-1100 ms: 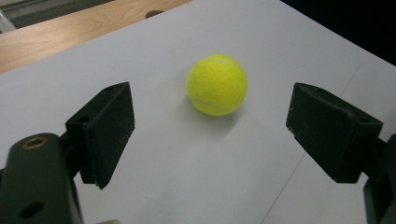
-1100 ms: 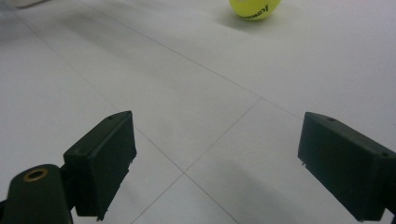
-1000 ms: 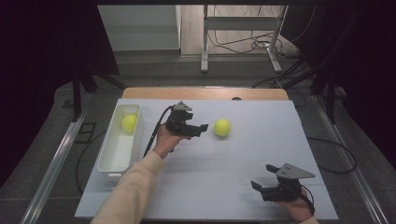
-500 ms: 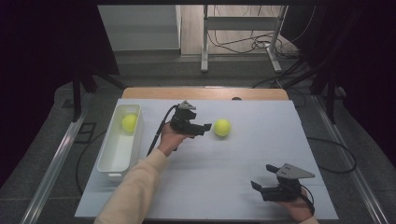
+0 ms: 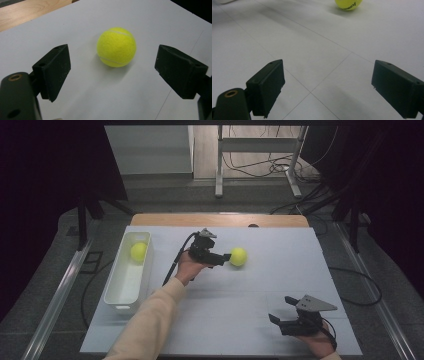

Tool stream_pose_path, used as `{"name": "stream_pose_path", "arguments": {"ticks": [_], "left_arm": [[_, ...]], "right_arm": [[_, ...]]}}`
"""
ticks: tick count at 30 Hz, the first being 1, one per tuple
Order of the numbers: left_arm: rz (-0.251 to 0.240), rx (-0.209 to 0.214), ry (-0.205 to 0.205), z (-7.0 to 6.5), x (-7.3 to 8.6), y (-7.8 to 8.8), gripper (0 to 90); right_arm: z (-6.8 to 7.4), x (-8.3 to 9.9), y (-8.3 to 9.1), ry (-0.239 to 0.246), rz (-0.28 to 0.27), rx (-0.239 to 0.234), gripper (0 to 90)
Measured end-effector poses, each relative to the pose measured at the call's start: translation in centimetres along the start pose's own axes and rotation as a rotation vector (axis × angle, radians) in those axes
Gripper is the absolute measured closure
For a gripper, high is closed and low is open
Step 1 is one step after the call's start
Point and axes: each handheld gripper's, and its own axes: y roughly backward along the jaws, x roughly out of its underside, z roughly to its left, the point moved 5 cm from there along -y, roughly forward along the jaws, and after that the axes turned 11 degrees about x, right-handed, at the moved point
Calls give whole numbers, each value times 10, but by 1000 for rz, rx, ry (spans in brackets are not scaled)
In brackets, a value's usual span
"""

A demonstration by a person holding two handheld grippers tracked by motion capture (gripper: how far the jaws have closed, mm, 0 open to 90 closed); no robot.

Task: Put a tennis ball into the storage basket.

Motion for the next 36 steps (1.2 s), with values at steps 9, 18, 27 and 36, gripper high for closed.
{"name": "stream_pose_path", "arguments": {"ticks": [9,18,27,36], "left_arm": [[22,6,0,1,-1,-10,140],[35,3,20,4,0,-21,124],[46,9,25,4,0,-31,116],[50,8,28,4,-3,-40,112]], "right_arm": [[0,0,0,0,2,0,118],[0,0,0,4,5,1,117],[1,0,-1,7,1,-3,118],[1,0,0,8,1,4,118]]}}
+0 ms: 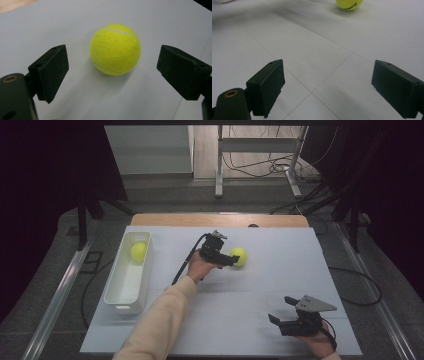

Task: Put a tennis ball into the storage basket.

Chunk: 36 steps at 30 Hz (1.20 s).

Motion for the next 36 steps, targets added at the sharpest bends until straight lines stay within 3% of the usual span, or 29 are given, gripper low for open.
{"name": "stream_pose_path", "arguments": {"ticks": [36], "left_arm": [[56,9,6,3,-4,-41,99]], "right_arm": [[-1,1,1,-10,1,2,118]]}}
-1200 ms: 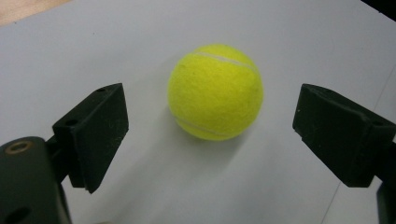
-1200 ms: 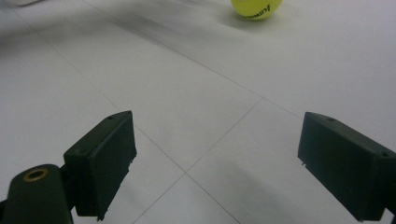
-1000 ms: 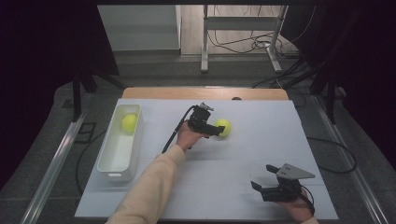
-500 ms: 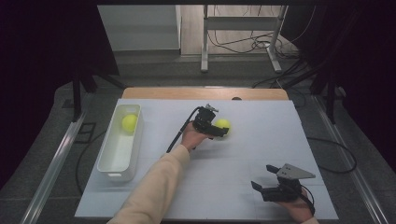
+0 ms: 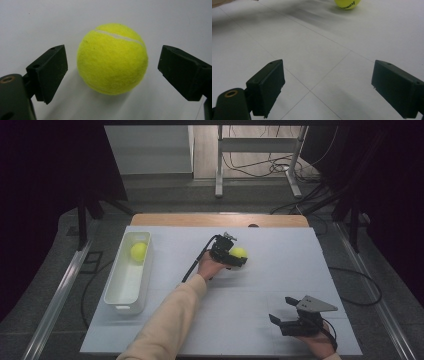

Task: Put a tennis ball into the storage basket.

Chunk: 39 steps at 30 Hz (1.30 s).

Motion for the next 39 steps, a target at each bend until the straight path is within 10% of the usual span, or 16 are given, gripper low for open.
{"name": "stream_pose_path", "arguments": {"ticks": [8,12,39], "left_arm": [[8,5,13,2,0,-5,112],[2,8,3,0,-1,-5,256],[-29,-25,-11,-5,-4,25,271]], "right_arm": [[0,0,0,1,0,1,118],[-1,0,1,-2,-3,0,118],[-1,0,2,7,-3,10,118]]}}
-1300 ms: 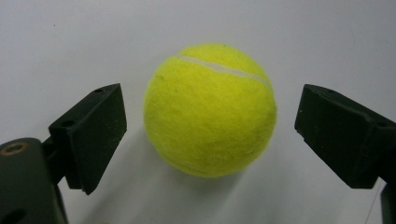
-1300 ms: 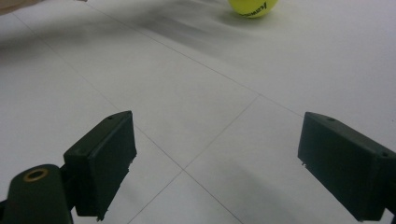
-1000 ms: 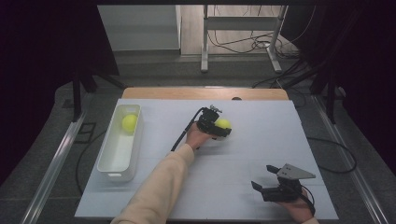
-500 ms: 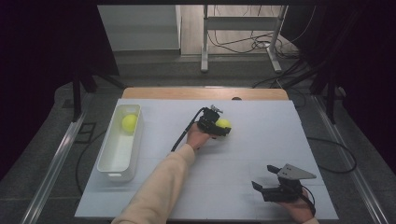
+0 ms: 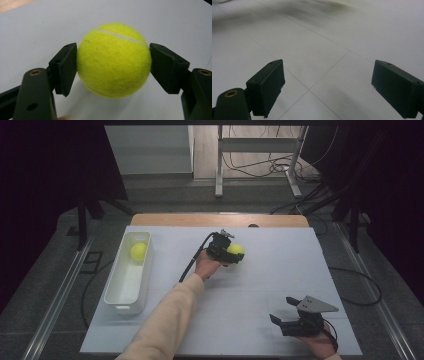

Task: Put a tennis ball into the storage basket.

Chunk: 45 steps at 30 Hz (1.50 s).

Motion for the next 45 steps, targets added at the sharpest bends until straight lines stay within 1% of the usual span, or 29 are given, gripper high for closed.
{"name": "stream_pose_path", "arguments": {"ticks": [8,17,25,29,33,37,40,42,45], "left_arm": [[-11,-5,-12,-1,1,9,270],[-23,-10,-10,-2,3,19,270],[-43,-18,-11,-4,6,34,270],[-45,-21,-16,-5,7,39,270],[-56,-25,-15,-5,9,46,270],[-54,-31,-19,-6,9,51,270],[-65,-30,-15,-7,10,57,270],[-65,-30,-21,-8,11,60,270],[-70,-29,-19,-9,12,64,270]], "right_arm": [[-1,0,0,1,1,1,118],[0,0,0,2,2,4,119],[0,-1,0,1,-8,11,121],[0,-1,1,1,-12,11,121],[0,-1,0,4,-10,11,121],[0,-1,0,2,-8,13,121],[-1,0,1,0,-7,17,121],[-1,0,0,0,-6,18,121],[-1,0,0,0,-5,18,121]]}}
